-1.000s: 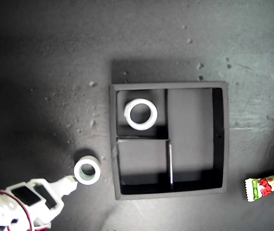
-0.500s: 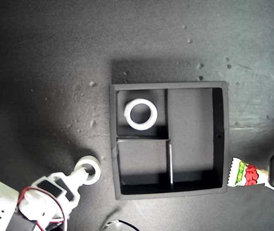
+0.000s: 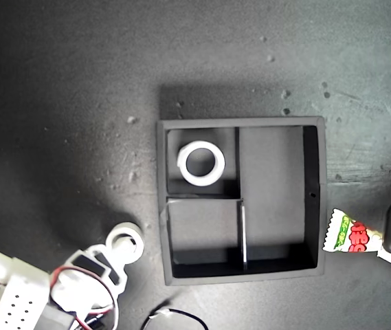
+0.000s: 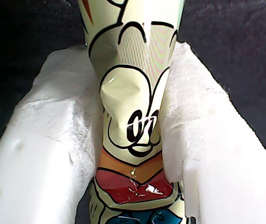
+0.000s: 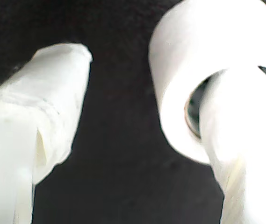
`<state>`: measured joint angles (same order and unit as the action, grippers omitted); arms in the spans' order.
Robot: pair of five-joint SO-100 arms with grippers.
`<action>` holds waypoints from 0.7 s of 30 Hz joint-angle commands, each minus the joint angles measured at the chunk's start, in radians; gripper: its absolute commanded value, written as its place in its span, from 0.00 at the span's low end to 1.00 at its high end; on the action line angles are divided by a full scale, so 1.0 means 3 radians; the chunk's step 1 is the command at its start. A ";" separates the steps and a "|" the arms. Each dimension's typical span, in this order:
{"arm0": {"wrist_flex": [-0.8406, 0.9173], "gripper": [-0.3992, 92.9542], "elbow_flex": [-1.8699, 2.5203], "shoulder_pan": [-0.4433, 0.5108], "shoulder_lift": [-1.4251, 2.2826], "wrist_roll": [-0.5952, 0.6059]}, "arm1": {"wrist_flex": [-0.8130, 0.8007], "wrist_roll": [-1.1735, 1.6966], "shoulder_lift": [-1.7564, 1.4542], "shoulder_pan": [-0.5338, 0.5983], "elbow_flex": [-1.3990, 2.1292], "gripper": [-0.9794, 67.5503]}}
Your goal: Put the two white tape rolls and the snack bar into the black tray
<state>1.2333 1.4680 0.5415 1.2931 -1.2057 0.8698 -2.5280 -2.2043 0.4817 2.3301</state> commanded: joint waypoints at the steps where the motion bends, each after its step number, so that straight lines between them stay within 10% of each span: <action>1: -0.0026 0.20 -0.0138 -0.0072 -0.0051 -0.0031 | 0.0251 0.0225 -0.0051 -0.0087 -0.0266 0.01; 11: 0.0077 0.04 -0.0337 -0.0215 -0.0322 0.0015 | 0.0542 -0.0312 -0.0005 -0.0486 -0.0465 0.01; 21: 0.1616 0.03 -0.1974 -0.0665 -0.0112 0.0665 | 0.1033 0.3666 -0.0015 -0.1324 -0.0839 0.01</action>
<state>1.6168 1.0692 0.4080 1.1950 -1.0677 1.1720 -1.8868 -2.2013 0.1381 2.1491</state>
